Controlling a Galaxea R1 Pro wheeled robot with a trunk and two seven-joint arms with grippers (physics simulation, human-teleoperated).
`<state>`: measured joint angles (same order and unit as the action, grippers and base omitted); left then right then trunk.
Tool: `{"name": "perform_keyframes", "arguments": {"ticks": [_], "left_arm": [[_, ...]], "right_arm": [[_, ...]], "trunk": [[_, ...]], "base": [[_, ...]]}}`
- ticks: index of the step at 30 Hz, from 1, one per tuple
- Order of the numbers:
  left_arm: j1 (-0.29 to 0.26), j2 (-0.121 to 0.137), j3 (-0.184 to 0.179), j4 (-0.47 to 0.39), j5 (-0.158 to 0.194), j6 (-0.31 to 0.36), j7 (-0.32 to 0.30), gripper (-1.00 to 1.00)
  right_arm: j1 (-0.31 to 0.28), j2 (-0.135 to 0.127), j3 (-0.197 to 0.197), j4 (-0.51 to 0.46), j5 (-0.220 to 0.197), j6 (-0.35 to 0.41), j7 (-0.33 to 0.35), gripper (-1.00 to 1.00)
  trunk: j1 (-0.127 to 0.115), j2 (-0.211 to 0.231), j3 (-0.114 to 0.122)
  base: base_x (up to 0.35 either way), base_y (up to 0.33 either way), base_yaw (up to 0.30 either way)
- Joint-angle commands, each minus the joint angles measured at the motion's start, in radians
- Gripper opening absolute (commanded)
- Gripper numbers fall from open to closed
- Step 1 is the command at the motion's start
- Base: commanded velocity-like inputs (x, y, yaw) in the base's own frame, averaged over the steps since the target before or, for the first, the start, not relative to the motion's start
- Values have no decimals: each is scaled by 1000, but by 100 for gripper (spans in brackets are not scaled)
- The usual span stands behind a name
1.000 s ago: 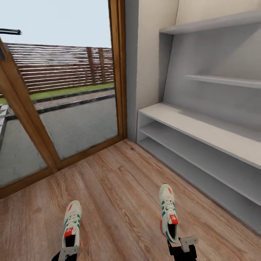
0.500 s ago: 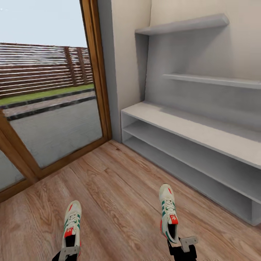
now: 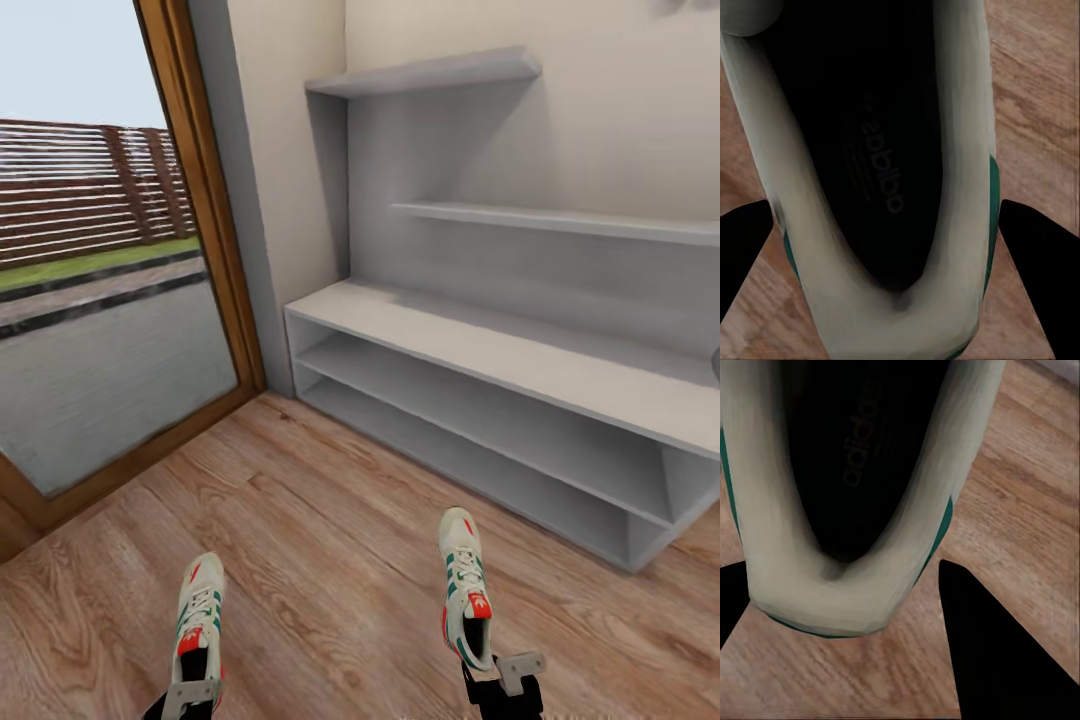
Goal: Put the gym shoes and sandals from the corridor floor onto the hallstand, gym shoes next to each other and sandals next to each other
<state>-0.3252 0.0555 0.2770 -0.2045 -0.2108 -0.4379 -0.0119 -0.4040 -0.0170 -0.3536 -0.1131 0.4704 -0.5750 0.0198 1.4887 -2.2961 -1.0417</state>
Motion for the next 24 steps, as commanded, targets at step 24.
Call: {"name": "perform_keyframes", "arguments": {"ticks": [24], "left_arm": [[-1,0,8,0,-10,-4,-1,-100]], "right_arm": [[-1,0,-8,1,7,-3,1,-100]], "trunk": [[0,0,-1]], "base": [[0,0,-300]]}}
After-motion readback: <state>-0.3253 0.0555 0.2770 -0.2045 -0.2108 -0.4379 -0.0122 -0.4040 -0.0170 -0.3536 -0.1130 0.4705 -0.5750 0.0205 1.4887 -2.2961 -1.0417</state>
